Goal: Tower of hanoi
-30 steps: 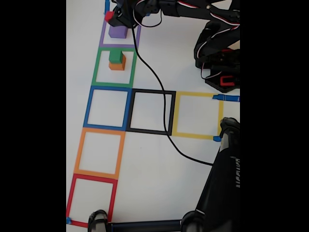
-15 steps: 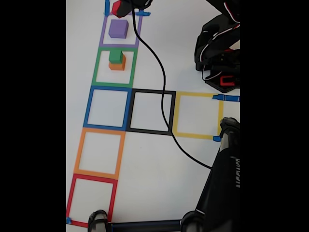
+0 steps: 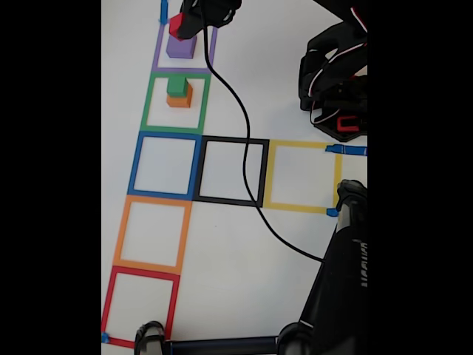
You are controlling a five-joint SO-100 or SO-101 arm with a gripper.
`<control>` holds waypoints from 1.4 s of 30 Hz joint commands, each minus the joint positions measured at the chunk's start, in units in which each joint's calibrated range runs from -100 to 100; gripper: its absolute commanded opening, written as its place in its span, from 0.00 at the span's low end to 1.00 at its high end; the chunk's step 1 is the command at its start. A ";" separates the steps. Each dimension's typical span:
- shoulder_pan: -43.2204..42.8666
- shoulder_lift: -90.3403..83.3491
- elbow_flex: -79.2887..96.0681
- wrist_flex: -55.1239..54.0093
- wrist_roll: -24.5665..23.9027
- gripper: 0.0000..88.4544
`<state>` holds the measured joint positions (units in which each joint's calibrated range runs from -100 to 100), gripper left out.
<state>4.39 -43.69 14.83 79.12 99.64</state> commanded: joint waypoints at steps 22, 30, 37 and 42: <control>3.19 1.02 62.53 -81.55 0.36 0.03; 4.82 7.31 64.81 -89.32 0.36 0.03; 4.05 8.69 66.62 -91.75 0.36 0.03; 3.38 11.84 66.99 -95.32 0.36 0.03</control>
<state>8.37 -33.14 82.12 -12.86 99.64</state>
